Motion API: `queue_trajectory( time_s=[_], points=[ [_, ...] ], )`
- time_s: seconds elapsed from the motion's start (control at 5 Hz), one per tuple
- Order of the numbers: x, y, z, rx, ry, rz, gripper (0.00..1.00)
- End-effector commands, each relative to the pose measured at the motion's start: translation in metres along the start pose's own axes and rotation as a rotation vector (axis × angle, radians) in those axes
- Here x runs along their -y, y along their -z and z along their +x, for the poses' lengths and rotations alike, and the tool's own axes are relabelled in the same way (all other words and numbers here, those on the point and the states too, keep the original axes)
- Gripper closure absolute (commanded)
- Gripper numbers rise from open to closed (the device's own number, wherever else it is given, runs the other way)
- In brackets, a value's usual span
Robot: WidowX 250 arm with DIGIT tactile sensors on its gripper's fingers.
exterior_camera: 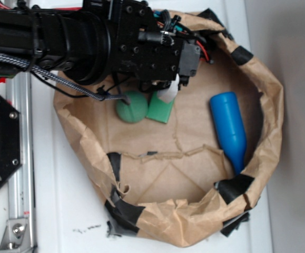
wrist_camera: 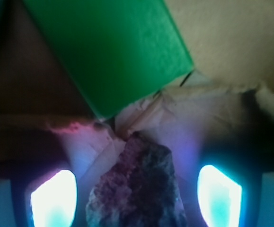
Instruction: Grab the rock.
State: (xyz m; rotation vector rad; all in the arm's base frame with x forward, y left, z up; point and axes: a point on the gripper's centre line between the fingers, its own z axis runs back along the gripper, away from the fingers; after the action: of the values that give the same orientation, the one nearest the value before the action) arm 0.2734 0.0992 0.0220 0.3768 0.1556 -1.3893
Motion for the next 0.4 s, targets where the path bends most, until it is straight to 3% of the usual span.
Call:
queue_trajectory(
  time_s=[0.0,0.2],
  points=[
    [0.0,0.001,-0.022,-0.065,-0.063,0.023,0.0],
    [0.003,0.012,-0.022,-0.076,-0.056,-0.007,0.0]
  ],
)
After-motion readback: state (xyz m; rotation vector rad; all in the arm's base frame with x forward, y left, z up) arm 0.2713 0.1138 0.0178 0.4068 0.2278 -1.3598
